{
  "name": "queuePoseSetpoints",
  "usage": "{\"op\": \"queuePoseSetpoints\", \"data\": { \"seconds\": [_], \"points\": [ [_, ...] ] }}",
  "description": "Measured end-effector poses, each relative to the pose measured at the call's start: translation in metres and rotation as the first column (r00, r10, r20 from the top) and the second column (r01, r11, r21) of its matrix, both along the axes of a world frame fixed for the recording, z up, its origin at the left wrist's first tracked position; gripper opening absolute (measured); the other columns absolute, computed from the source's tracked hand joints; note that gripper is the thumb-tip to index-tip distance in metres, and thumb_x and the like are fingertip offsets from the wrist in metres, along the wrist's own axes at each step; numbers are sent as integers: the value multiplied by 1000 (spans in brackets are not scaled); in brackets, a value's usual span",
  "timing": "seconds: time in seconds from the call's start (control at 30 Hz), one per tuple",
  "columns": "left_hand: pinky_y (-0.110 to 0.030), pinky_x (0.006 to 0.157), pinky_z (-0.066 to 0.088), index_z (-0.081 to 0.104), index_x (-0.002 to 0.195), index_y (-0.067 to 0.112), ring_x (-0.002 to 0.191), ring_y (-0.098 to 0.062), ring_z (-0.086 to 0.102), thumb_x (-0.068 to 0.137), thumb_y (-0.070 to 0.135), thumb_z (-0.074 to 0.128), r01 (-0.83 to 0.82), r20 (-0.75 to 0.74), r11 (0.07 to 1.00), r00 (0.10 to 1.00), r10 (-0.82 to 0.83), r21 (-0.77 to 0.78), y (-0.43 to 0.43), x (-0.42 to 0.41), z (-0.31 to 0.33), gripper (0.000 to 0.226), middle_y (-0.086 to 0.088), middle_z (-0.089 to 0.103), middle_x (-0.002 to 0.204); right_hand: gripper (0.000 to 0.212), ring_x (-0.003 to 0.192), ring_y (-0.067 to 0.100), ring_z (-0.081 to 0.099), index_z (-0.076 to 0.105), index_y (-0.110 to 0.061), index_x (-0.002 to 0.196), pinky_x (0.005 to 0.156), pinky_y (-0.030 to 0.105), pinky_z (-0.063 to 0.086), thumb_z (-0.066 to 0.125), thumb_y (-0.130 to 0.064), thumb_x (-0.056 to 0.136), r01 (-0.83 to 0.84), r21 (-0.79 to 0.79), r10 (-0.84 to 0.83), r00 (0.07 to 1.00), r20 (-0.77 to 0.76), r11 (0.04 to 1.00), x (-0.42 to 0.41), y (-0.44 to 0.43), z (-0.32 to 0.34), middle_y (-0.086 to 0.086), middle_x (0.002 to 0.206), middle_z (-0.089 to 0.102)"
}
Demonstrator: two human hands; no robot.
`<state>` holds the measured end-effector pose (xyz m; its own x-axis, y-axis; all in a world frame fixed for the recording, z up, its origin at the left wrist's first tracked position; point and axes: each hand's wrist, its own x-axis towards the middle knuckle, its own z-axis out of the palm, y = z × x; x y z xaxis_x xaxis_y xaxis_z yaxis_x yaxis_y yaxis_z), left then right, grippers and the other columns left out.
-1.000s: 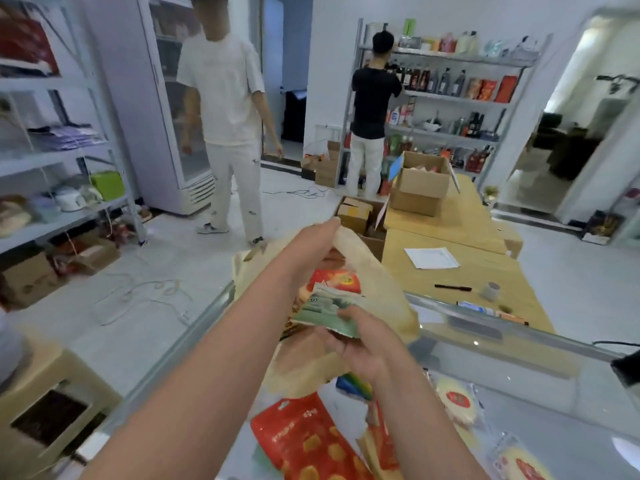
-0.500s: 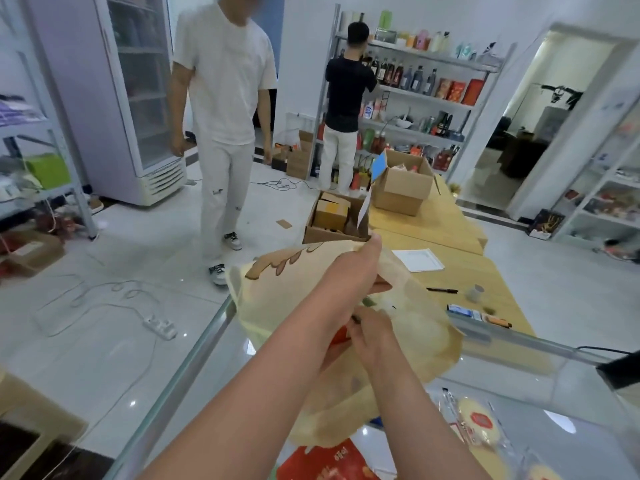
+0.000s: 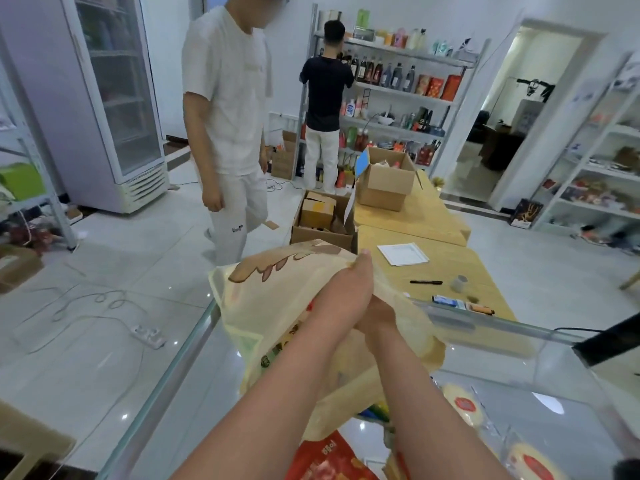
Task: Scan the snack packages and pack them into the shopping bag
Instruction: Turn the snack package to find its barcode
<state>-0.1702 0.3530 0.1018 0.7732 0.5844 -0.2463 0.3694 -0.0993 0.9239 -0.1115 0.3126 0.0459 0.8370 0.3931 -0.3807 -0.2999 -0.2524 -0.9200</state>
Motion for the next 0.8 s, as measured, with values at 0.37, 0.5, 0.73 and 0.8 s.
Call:
{"op": "queuePoseSetpoints", "data": {
  "seconds": [0.37, 0.5, 0.73, 0.8],
  "points": [
    [-28, 61, 51, 67, 73, 4, 54, -19, 61, 98, 52, 31, 9, 127, 982, 992, 16, -191, -39, 31, -29, 65, -5, 70, 58, 9, 51, 13, 51, 68, -11, 93, 50, 28, 44, 60, -11, 90, -165, -419, 311, 898, 310, 893, 62, -176, -4, 5, 67, 60],
    [-24, 53, 48, 69, 74, 3, 50, -17, 59, 98, 42, 37, 109, 162, 973, 984, -76, -206, -74, 47, -29, 56, -6, 71, 61, 55, 102, 22, 61, 51, -16, 131, 80, 26, 47, 72, -28, 82, -64, -759, 380, 891, 250, 648, 91, -222, -60, 10, 121, 60],
    [-25, 62, 48, 68, 75, 14, 59, -15, 60, 93, 28, 43, 146, 76, 989, 986, -146, -1, -152, 78, -39, 33, 1, 72, 67, 74, 122, 28, 47, 38, -24, 137, 97, 37, 44, 67, -53, 75, -138, -831, 499, 847, 183, 538, 77, -232, -127, 4, 132, 51],
    [-28, 67, 50, 67, 76, 16, 63, -15, 60, 92, 26, 45, 163, 49, 985, 985, -166, 55, -174, 83, -40, 29, 2, 73, 71, 45, 110, 29, 55, 45, -15, 124, 84, 32, 45, 56, -36, 86, -64, -809, 490, 822, 289, 584, 76, -237, -127, 10, 120, 56]
  ]
}}
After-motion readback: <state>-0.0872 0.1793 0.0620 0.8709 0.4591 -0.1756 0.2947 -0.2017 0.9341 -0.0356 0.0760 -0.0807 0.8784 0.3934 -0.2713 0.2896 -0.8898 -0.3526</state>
